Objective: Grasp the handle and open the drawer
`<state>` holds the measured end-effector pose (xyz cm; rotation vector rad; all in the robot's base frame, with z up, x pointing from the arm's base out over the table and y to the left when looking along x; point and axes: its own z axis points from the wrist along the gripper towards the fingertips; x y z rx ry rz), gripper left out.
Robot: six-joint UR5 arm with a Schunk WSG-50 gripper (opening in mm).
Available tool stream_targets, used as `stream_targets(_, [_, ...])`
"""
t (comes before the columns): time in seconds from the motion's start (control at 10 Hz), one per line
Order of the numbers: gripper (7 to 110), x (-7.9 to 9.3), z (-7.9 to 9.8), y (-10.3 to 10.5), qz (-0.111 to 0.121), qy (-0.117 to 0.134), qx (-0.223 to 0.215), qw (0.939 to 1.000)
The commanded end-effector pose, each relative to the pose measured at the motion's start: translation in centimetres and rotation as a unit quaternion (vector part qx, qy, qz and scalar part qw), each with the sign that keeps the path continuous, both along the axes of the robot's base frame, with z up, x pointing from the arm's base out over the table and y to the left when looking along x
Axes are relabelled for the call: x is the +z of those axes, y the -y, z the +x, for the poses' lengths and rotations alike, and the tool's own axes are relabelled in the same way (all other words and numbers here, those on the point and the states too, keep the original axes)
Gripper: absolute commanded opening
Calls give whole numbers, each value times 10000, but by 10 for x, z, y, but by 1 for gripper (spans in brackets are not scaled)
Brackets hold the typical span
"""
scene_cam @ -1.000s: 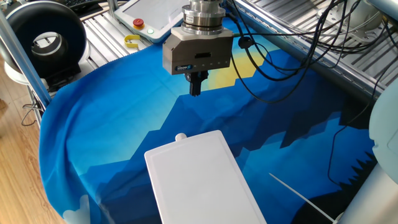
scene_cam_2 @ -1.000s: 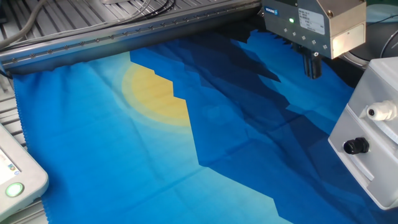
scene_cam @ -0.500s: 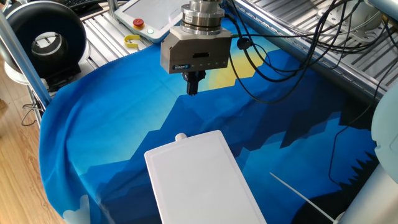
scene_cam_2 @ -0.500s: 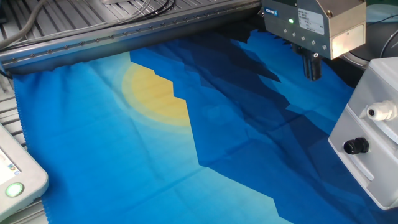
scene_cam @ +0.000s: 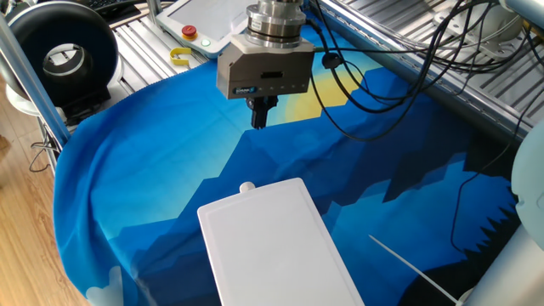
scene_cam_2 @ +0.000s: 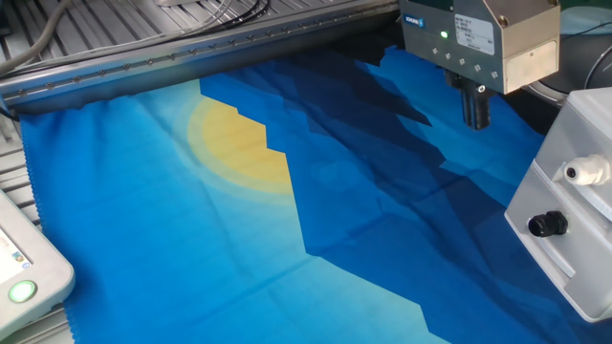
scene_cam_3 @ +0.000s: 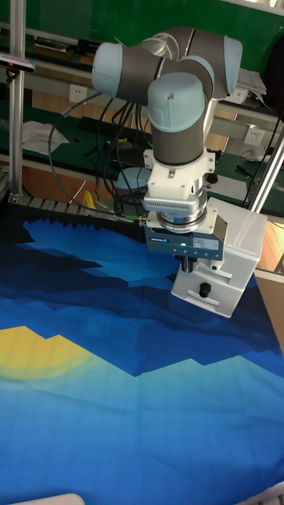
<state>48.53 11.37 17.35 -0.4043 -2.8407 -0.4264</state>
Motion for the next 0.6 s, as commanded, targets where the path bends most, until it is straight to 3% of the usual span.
stream_targets(0.0, [7, 2, 3, -3, 67, 54, -36, 10000])
stream_targets(0.5, [7, 4, -4, -4, 129, -30, 191, 9997])
